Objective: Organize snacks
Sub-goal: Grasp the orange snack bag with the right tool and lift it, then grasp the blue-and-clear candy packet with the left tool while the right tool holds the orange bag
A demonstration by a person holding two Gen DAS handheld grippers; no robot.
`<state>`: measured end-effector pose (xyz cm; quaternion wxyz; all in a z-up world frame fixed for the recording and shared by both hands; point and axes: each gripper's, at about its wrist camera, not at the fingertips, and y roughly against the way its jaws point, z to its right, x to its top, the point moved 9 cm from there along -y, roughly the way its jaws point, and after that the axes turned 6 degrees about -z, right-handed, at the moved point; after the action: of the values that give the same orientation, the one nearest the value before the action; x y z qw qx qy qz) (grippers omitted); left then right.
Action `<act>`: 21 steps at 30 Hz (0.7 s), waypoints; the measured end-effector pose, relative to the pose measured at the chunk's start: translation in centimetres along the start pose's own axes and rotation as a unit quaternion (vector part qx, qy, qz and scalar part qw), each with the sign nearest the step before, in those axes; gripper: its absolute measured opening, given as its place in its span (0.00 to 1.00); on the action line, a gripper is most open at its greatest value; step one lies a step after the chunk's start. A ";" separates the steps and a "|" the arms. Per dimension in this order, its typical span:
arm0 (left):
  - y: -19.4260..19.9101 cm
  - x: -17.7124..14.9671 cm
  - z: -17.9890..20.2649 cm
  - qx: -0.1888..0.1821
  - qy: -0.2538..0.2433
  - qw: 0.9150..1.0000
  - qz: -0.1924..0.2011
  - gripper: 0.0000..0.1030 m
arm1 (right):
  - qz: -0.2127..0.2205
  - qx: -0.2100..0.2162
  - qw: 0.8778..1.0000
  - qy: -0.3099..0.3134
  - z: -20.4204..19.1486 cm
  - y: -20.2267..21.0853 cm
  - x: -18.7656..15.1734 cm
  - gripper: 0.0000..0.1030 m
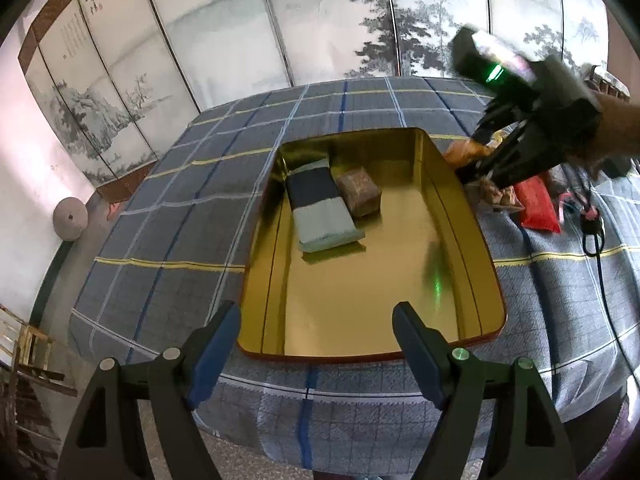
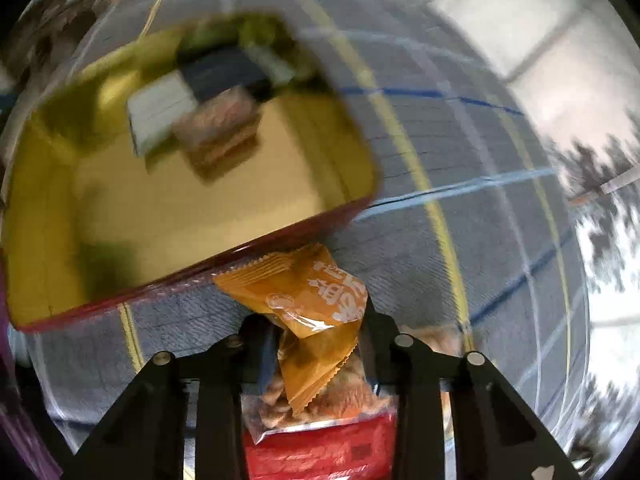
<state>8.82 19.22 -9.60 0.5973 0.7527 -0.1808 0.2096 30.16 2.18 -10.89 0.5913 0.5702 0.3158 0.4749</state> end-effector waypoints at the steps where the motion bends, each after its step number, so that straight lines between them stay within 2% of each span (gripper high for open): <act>1: 0.2 0.1 0.0 0.001 -0.001 1.000 0.004 0.78 | 0.047 0.015 0.998 -0.050 0.5 2.3 -0.4 0.30; 3: 0.8 0.2 0.1 0.000 -0.003 1.000 0.013 0.78 | 0.103 0.023 0.987 -0.120 1.3 5.4 -1.8 0.30; 5: 1.4 0.3 0.7 -0.005 -0.010 1.000 0.019 0.78 | 0.159 0.017 0.964 -0.211 1.4 8.8 -5.3 0.30; 6: 1.7 0.5 1.1 -0.009 -0.015 1.000 0.021 0.78 | 0.168 0.012 0.957 -0.238 0.9 9.5 -6.2 0.30; 10: 3.3 1.0 4.1 -0.053 -0.046 0.997 0.029 0.78 | 0.178 -0.026 0.917 -0.355 -1.1 11.2 -13.8 0.30; 13: 4.4 1.7 7.3 -0.097 -0.075 0.992 0.030 0.78 | 0.168 -0.036 0.885 -0.432 -0.3 10.4 -19.4 0.30; 16: 5.0 2.6 11.3 -0.166 -0.091 0.982 0.010 0.78 | 0.169 -0.049 0.863 -0.475 0.7 9.7 -23.7 0.30; 19: 5.1 3.7 15.5 -0.235 -0.094 0.967 -0.026 0.78 | 0.185 -0.055 0.844 -0.500 2.0 9.0 -25.9 0.31; 21: 4.6 4.4 17.8 -0.257 -0.091 0.961 -0.051 0.78 | 0.194 -0.064 0.832 -0.515 2.9 8.5 -26.8 0.31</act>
<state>11.95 0.73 -7.02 0.7615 0.5980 -0.2435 0.0563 21.72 -24.49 -6.64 0.5992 0.7426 -0.1831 0.2366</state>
